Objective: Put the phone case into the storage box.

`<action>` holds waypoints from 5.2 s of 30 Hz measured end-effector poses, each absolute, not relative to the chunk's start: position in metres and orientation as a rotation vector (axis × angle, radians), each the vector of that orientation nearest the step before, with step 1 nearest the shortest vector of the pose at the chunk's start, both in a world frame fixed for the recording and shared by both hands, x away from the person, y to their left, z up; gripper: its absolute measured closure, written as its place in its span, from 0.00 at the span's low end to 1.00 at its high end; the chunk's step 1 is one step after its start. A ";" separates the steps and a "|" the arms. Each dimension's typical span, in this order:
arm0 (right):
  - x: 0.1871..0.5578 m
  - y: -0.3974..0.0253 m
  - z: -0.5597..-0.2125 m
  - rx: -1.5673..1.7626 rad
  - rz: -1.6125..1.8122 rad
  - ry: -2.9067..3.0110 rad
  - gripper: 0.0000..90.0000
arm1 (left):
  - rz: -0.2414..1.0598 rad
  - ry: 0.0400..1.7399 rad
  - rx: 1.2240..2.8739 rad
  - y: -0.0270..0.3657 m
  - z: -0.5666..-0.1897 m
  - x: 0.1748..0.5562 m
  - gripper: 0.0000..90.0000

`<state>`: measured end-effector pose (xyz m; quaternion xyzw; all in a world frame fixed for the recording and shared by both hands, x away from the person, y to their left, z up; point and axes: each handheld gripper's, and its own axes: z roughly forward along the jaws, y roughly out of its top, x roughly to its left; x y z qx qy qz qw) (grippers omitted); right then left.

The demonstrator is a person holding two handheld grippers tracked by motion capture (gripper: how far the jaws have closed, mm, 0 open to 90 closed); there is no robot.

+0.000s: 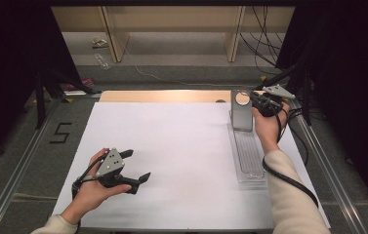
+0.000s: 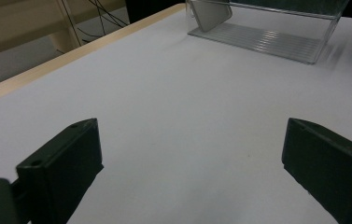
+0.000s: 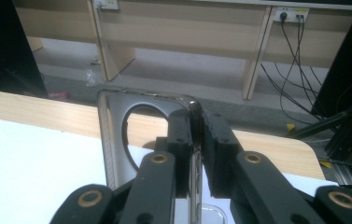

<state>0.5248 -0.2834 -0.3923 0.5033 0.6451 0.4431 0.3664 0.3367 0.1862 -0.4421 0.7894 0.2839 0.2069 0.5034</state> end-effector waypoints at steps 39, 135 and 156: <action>0.540 -0.284 -0.397 1.324 1.091 1.648 0.86 | 0.494 0.678 1.908 0.186 -0.442 0.337 0.05; 0.443 -0.275 -0.386 1.237 1.289 1.825 0.18 | 0.519 0.703 1.914 0.188 -0.442 0.338 0.07; 0.409 -0.283 -0.393 1.218 1.320 1.869 0.18 | 0.517 0.704 1.917 0.188 -0.442 0.338 0.07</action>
